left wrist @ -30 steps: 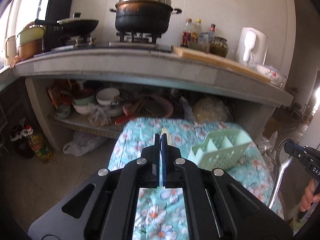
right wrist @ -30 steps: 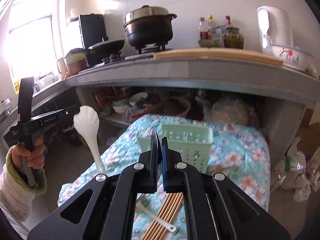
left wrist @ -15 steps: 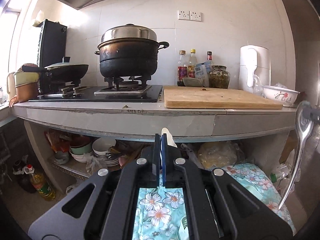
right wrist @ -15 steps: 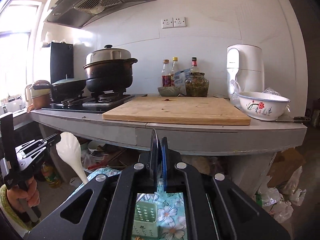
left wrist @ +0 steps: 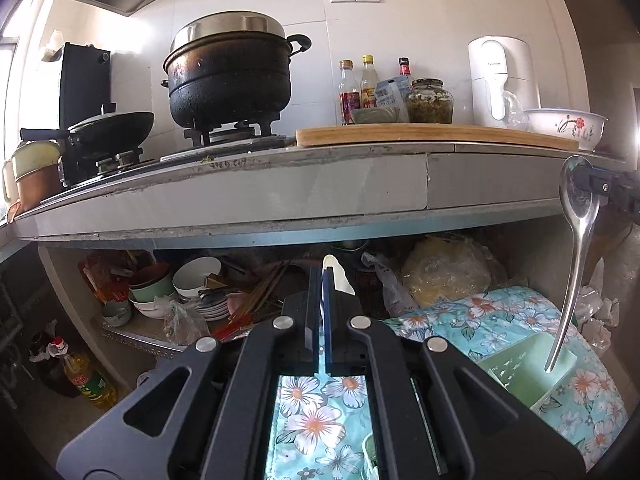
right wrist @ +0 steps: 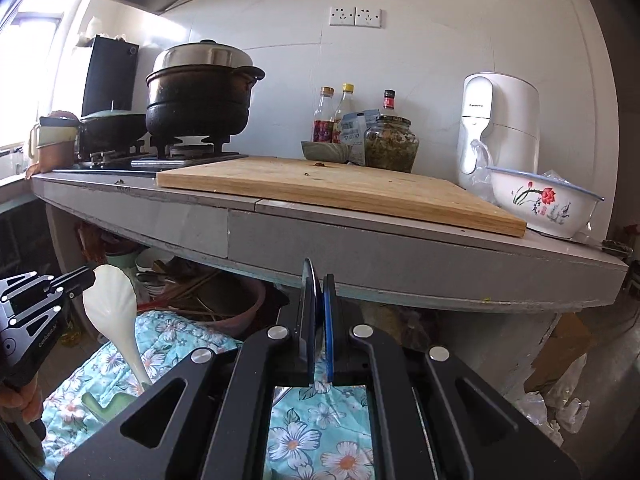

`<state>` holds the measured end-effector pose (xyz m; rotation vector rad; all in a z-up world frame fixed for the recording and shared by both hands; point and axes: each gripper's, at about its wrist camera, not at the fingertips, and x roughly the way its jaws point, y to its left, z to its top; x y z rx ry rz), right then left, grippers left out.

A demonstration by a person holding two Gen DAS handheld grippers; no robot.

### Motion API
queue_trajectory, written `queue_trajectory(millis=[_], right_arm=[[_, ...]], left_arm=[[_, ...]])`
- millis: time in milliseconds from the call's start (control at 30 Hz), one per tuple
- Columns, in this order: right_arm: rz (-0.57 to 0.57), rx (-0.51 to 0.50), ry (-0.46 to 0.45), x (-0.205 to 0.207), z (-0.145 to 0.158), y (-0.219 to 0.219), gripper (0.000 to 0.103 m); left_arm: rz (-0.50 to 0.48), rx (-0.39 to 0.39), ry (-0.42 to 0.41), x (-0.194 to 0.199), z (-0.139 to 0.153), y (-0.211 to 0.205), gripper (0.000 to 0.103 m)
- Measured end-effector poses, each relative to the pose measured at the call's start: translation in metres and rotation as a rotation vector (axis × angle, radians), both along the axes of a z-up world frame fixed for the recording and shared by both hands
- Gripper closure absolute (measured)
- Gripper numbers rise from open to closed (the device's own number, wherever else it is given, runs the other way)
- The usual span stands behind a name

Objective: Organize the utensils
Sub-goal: 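Lift both spoons and lower them into the mint-green holder with both tools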

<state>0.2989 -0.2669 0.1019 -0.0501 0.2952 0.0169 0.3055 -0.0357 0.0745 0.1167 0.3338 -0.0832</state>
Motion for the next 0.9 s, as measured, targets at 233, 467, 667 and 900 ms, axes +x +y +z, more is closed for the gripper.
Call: queue_trajectory(millis=[233,467,667,900], right_arm=[[0.020,-0.023,0.017,0.003,-0.019,0.006,0.099],[0.031,-0.015,0.036,0.001,-0.034,0.005,0.099],[0.028,-0.001,0.011,-0.001,-0.025,0.001,0.099],[0.029,0.000,0.017,-0.002,-0.026,0.002,0.099]], left_arm=[[-0.020,0.008,0.048,0.004,-0.021,-0.003,0.102],[0.006,-0.038,0.042,0.003,-0.014,0.010,0.102],[-0.014,-0.138,-0.019,-0.017,0.027,0.033,0.102],[-0.058,-0.144,-0.080,-0.045,0.051,0.036,0.102]])
